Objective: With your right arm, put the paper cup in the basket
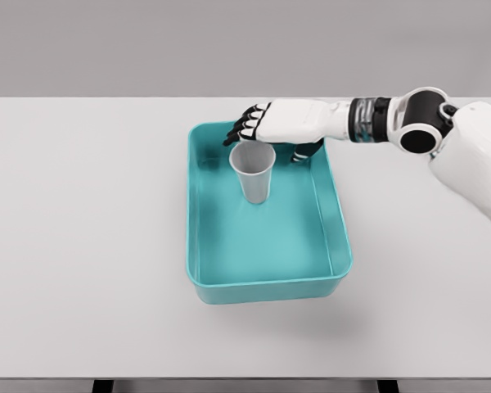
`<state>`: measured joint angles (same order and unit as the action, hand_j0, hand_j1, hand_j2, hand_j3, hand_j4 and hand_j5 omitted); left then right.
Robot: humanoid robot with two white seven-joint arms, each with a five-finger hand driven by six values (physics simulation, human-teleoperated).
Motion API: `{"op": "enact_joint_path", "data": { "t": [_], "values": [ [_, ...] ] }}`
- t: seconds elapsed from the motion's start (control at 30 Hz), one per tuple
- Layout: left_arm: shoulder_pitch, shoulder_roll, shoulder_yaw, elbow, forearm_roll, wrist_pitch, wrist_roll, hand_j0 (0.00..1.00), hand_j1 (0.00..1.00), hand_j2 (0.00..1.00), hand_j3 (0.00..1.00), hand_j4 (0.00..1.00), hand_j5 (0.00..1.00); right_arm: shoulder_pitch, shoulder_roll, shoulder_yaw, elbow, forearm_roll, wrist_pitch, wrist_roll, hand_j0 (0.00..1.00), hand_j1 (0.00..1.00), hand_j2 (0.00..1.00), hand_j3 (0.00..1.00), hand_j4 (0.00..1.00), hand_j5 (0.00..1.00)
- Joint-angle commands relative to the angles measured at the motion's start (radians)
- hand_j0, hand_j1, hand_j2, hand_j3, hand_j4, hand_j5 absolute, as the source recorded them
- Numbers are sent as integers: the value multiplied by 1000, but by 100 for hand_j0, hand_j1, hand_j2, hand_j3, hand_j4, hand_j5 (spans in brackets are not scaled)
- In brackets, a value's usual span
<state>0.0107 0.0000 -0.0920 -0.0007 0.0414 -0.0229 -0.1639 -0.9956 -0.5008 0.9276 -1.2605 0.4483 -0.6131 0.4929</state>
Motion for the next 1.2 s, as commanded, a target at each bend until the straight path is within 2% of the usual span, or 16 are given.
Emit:
{"op": "enact_joint_path", "data": {
  "t": [0.0,0.1,0.2,0.3,0.33,0.4,0.47,0.5,0.57,0.67,0.73,0.83,1.17],
  "values": [
    [0,0,0,-1,0,1,0,100,100,100,100,100,100,0,-4,-4,0,-6,2,0,100,100,100,100,100,100],
    [0,0,0,-1,0,0,0,100,100,100,100,100,100,-5,-25,-9,0,-7,2,-2,100,100,100,100,100,100],
    [0,0,0,1,0,0,0,100,100,100,100,100,100,-28,-102,-10,-3,-25,2,-10,100,100,100,100,100,100],
    [0,0,0,1,0,0,0,100,100,100,100,100,100,-35,-188,-9,-6,-100,2,-10,100,100,100,100,100,100],
    [0,0,0,1,0,0,0,100,100,100,100,100,100,-34,-254,-9,-22,-126,2,-10,100,100,100,100,100,100],
    [0,0,0,1,0,0,0,100,100,100,100,100,100,-31,-333,-7,-34,-132,2,-19,100,100,100,100,100,100],
    [0,0,0,1,0,0,0,100,100,100,100,100,100,-20,-436,2,-42,-134,2,-79,100,100,100,100,100,100],
    [0,0,0,-1,0,0,0,100,100,100,100,100,100,-2,-493,5,-65,-134,2,-122,100,100,100,100,100,100],
    [0,0,0,-1,0,0,0,100,100,100,100,100,100,70,-608,4,-140,-134,2,-139,100,100,100,100,100,100],
    [0,0,0,-1,0,0,0,100,100,100,100,100,100,121,-634,2,-194,-134,2,-139,100,100,100,100,100,100],
    [0,0,0,1,0,0,0,100,100,100,100,100,100,212,-671,-33,-221,-172,2,-195,100,100,100,100,100,100],
    [0,0,0,1,0,0,0,100,100,100,100,100,100,218,-694,-67,-281,-169,2,-192,100,100,100,100,100,100],
    [14,0,0,11,3,4,0,100,100,100,100,100,100,273,-694,-64,-281,-163,2,-192,100,100,100,100,100,100]
  ]
}}
